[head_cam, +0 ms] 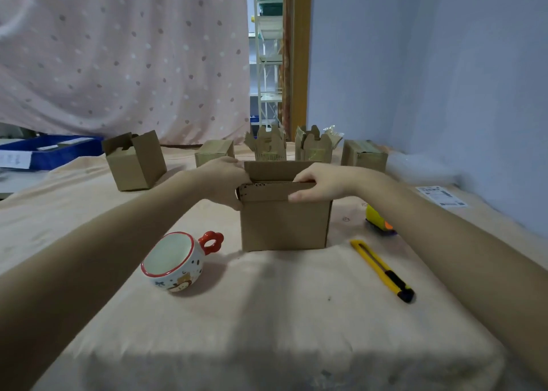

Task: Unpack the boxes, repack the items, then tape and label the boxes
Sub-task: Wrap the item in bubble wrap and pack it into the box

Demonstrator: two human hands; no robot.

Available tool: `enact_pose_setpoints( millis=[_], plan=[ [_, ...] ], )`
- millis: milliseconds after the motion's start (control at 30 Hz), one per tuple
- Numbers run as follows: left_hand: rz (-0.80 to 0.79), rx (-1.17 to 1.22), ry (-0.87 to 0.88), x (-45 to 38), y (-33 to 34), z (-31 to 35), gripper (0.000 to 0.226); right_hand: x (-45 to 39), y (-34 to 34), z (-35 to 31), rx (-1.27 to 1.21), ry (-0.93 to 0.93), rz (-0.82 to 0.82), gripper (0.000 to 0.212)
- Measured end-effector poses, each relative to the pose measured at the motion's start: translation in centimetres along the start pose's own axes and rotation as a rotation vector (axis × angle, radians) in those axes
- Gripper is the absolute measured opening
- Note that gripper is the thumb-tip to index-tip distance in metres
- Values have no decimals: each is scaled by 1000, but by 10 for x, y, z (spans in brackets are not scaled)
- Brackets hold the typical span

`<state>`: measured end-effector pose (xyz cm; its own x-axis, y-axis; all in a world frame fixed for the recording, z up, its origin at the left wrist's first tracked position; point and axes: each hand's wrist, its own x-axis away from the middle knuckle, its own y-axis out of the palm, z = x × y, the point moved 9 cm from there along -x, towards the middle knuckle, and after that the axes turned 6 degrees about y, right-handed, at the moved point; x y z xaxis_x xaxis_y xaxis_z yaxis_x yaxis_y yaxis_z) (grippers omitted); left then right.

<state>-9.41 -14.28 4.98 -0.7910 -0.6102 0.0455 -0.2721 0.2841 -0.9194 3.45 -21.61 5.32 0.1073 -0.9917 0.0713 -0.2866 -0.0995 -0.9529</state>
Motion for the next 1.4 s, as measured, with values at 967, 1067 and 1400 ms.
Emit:
enact_pose_setpoints(
  millis=[967,1067,1400],
  plan=[
    [440,163,-28,-52,-108,198,34,136,-38,147,278,534,479,34],
    [356,129,12,-88,-105,230,36,158,-39,197,291,636,440,37],
    [313,221,52,-244,-112,263,32,122,-59,347,296,773,389,42]
  ],
)
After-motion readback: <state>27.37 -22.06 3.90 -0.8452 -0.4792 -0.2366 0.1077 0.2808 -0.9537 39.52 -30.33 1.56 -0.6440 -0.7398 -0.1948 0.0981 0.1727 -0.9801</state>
